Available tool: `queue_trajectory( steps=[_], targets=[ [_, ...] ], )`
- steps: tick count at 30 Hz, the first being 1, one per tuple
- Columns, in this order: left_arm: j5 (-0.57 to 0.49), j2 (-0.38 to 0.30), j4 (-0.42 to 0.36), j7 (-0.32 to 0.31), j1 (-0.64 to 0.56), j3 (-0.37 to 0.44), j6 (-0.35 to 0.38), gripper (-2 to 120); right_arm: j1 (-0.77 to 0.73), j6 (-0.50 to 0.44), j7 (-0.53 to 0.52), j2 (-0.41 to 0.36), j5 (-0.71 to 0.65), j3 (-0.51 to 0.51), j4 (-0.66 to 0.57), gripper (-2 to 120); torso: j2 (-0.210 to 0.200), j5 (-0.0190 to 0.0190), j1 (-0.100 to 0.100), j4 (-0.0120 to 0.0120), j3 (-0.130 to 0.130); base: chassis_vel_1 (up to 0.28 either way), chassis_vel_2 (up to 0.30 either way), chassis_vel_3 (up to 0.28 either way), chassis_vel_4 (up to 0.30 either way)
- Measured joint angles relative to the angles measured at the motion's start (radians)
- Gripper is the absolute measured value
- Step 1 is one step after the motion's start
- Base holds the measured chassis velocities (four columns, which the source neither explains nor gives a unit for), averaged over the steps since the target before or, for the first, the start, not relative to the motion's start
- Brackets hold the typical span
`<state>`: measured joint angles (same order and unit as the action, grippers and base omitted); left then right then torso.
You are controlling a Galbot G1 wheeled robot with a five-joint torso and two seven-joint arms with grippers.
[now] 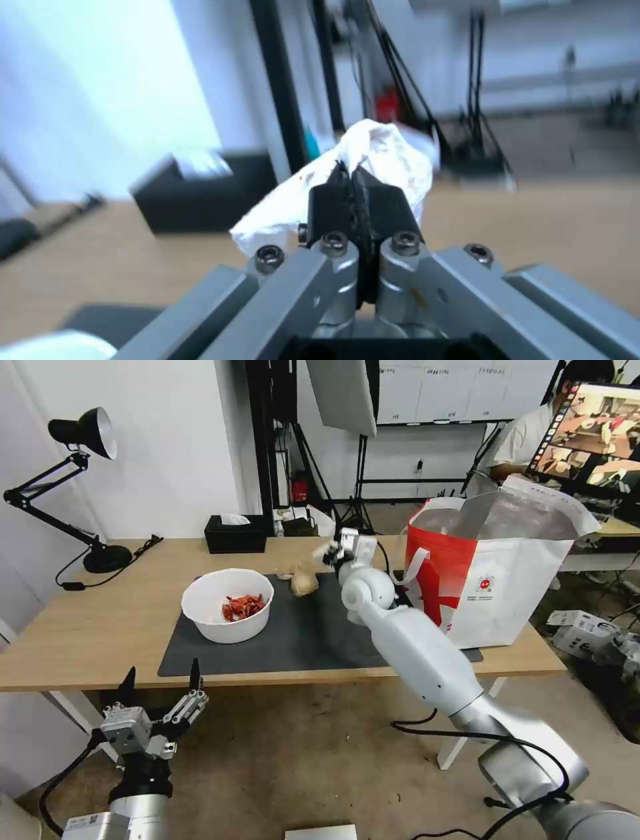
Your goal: Pick up the trash from the table and place it into the takeout bag.
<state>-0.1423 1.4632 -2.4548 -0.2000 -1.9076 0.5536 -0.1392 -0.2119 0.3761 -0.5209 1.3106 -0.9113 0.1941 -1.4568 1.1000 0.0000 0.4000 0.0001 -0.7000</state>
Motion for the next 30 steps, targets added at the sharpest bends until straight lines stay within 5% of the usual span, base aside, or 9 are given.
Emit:
queue_trajectory(
  steps=[11,18,23,30],
  targets=[
    [-0.016,-0.004,-0.004,-0.002,0.002,0.007,0.000,100,0.068,0.069,-0.015,-0.228,-0.065,-0.077,-0.234,0,0.000,0.0003,0.000,-0.0002,0.000,0.000,0.000,0.000,0.000],
    [-0.018,-0.010,-0.009,-0.022,0.002,0.001,0.000,100,-0.039,0.084,-0.016,-0.473,-0.129,-0.239,-0.296,0,0.000,0.0003,0.000,-0.0007,0.000,0.000,0.000,0.000,0.000],
    [-0.017,-0.004,-0.017,-0.023,-0.002,-0.003,0.001,100,-0.127,0.087,-0.026,-0.538,-0.160,-0.291,-0.321,0,0.000,0.0002,0.000,-0.0003,0.000,0.000,0.000,0.000,0.000],
    [-0.016,-0.004,-0.029,-0.022,-0.013,-0.005,0.005,100,-0.202,0.089,-0.067,-0.556,-0.214,-0.338,-0.363,22,0.000,0.0000,0.000,0.0001,0.000,0.000,0.000,0.000,0.000]
  ],
)
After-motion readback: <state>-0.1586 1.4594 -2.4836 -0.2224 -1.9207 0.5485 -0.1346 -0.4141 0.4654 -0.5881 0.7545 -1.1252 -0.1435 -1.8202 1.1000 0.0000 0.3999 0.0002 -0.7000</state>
